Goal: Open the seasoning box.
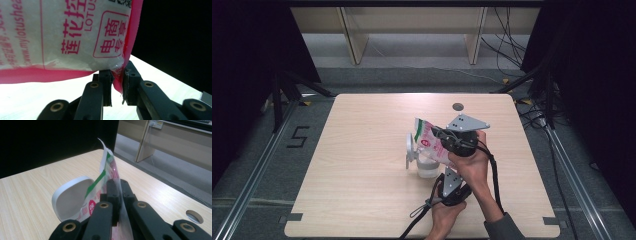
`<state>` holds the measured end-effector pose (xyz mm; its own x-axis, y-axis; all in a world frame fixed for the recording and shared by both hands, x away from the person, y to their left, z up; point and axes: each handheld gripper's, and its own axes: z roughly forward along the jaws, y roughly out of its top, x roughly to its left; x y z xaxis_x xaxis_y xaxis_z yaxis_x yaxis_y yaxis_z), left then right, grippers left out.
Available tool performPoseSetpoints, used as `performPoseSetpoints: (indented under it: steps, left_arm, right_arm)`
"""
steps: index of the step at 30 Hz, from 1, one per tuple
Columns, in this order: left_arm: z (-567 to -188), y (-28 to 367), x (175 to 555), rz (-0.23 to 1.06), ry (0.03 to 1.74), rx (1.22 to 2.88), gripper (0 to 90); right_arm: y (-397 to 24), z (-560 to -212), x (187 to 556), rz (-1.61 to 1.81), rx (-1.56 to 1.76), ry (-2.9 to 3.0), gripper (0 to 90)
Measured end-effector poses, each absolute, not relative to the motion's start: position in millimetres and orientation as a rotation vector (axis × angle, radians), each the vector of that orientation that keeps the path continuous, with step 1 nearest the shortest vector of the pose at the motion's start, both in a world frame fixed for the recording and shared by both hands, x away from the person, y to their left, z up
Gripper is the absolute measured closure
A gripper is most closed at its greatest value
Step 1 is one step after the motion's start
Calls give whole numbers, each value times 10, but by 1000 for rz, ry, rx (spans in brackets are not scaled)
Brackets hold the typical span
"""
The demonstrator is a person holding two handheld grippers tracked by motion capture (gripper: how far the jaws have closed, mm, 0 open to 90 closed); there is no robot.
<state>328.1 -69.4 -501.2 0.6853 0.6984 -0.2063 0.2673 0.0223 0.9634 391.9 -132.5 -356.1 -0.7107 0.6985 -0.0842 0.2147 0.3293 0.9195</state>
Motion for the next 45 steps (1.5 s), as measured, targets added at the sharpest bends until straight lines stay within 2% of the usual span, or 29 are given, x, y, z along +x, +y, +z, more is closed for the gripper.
performPoseSetpoints:
  steps: [45]
  left_arm:
    - [-5012, -703, 3283, 407, 825, 1561, 792]
  right_arm:
    - [-1322, -3579, 3966, 1360, 810, 2133, 896]
